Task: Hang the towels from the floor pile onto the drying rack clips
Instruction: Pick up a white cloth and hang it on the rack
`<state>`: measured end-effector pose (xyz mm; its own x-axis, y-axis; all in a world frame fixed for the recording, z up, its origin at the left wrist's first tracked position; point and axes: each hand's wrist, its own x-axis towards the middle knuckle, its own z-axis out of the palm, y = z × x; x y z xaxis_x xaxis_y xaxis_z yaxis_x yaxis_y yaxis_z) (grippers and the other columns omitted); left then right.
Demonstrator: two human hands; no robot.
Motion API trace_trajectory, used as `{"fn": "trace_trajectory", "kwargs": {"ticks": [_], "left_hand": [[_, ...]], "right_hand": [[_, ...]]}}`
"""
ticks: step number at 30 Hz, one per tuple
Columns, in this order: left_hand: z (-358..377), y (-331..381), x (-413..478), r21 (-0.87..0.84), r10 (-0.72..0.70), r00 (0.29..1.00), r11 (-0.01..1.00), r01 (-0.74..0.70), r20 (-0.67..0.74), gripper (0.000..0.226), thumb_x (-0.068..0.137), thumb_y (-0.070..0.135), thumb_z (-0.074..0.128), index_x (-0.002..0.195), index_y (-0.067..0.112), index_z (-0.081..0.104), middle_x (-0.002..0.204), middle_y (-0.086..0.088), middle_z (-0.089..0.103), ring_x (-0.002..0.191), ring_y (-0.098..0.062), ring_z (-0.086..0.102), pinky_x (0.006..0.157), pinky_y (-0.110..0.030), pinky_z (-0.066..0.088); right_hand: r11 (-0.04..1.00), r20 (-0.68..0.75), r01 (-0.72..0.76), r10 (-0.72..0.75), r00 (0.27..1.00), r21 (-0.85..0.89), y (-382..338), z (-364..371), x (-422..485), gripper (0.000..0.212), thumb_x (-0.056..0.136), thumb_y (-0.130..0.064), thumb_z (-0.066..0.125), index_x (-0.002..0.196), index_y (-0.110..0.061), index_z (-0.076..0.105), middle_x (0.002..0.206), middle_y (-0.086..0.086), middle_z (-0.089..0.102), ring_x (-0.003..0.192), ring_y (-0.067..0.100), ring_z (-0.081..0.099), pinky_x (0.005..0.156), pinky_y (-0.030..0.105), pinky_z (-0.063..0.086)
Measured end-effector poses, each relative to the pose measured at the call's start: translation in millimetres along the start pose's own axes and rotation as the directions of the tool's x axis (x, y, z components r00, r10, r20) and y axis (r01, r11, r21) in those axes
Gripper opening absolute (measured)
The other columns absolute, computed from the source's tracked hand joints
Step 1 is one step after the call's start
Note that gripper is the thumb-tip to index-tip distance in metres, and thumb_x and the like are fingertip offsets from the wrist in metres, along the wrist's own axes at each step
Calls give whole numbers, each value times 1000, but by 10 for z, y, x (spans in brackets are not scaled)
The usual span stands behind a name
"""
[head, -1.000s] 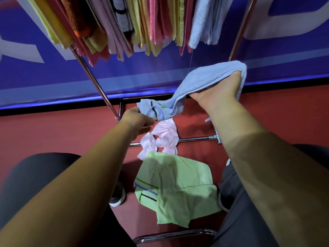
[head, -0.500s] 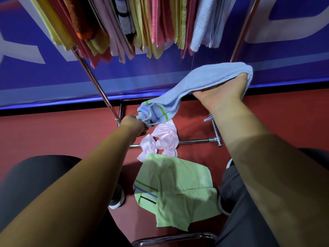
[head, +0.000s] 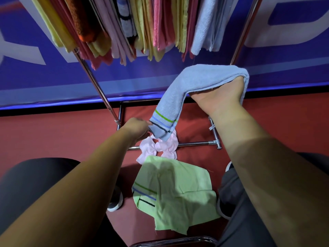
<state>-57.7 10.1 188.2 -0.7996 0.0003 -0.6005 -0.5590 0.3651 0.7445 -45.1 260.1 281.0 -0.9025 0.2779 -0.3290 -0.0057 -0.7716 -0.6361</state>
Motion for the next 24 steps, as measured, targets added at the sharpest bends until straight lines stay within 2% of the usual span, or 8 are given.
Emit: {"fn": "trace_trajectory", "kwargs": {"ticks": [3, 7, 10, 12, 14, 16, 20, 24], "left_hand": [[-24, -12, 20, 114, -5, 1000, 993, 8, -28, 22, 80, 5, 59, 97, -2, 72, 84, -17, 59, 78, -25, 51, 72, -39, 44], [3, 25, -63, 398, 30, 1000, 917, -26, -5, 22, 65, 19, 71, 78, 2, 66, 68, -9, 51, 64, -25, 43, 62, -33, 39], [112, 125, -183, 536, 189, 980, 823, -191, 60, 41, 91, 18, 68, 130, 4, 66, 120, -12, 65, 106, -29, 62, 89, -32, 46], [206, 235, -315, 482, 326, 937, 805, -346, 127, 60, 93, 27, 72, 146, 11, 48, 137, -5, 56, 118, -19, 61, 93, -26, 48], [312, 356, -488, 323, 416, 890, 829, -456, 189, 54, 88, 19, 76, 132, 16, 45, 109, 1, 62, 85, -6, 67, 72, -20, 57], [430, 416, -503, 249, 533, 827, 788, -562, 180, 49, 77, 7, 74, 120, 13, 51, 98, -10, 64, 77, -22, 73, 67, -38, 65], [492, 300, -114, 393, 682, 731, 667, -633, 20, 63, 75, 33, 70, 137, 36, 58, 127, -2, 60, 120, -24, 63, 98, -44, 58], [465, 460, -382, 389, 665, 734, 719, -576, -140, 42, 86, 14, 57, 127, 20, 59, 121, -2, 62, 109, -22, 64, 90, -42, 56]], "right_hand": [[974, 83, -67, 50, 995, 216, 9, -11, 14, 38, 104, -36, 43, 126, -19, 68, 140, 7, 69, 133, 36, 62, 105, 61, 47], [969, 174, -133, 97, 980, 207, 59, 20, -6, 31, 96, -33, 50, 116, -17, 68, 134, 12, 71, 123, 36, 66, 97, 61, 51], [965, 177, -180, 146, 973, 190, 114, 115, -90, 29, 100, -28, 39, 97, -16, 66, 101, 13, 75, 96, 32, 71, 83, 55, 54], [962, 123, -211, 191, 974, 175, 166, 177, -128, 29, 102, -31, 37, 96, -17, 62, 101, 12, 70, 95, 30, 68, 84, 48, 53], [956, 80, -254, 245, 966, 149, 254, 209, -150, 29, 103, -36, 36, 98, -16, 58, 103, 11, 64, 100, 28, 63, 86, 39, 48], [927, 90, -305, 292, 952, 218, 329, 245, -155, 19, 93, -25, 46, 107, -18, 56, 114, 5, 63, 121, 19, 58, 97, 36, 41], [948, 58, -263, 257, 965, 178, 483, 302, -170, 47, 103, -34, 47, 137, -7, 63, 140, 20, 67, 127, 43, 65, 107, 64, 47], [951, 49, -264, 260, 964, 162, 557, 303, -156, 49, 106, -37, 43, 144, -9, 60, 139, 23, 66, 124, 48, 65, 102, 71, 49]]}}
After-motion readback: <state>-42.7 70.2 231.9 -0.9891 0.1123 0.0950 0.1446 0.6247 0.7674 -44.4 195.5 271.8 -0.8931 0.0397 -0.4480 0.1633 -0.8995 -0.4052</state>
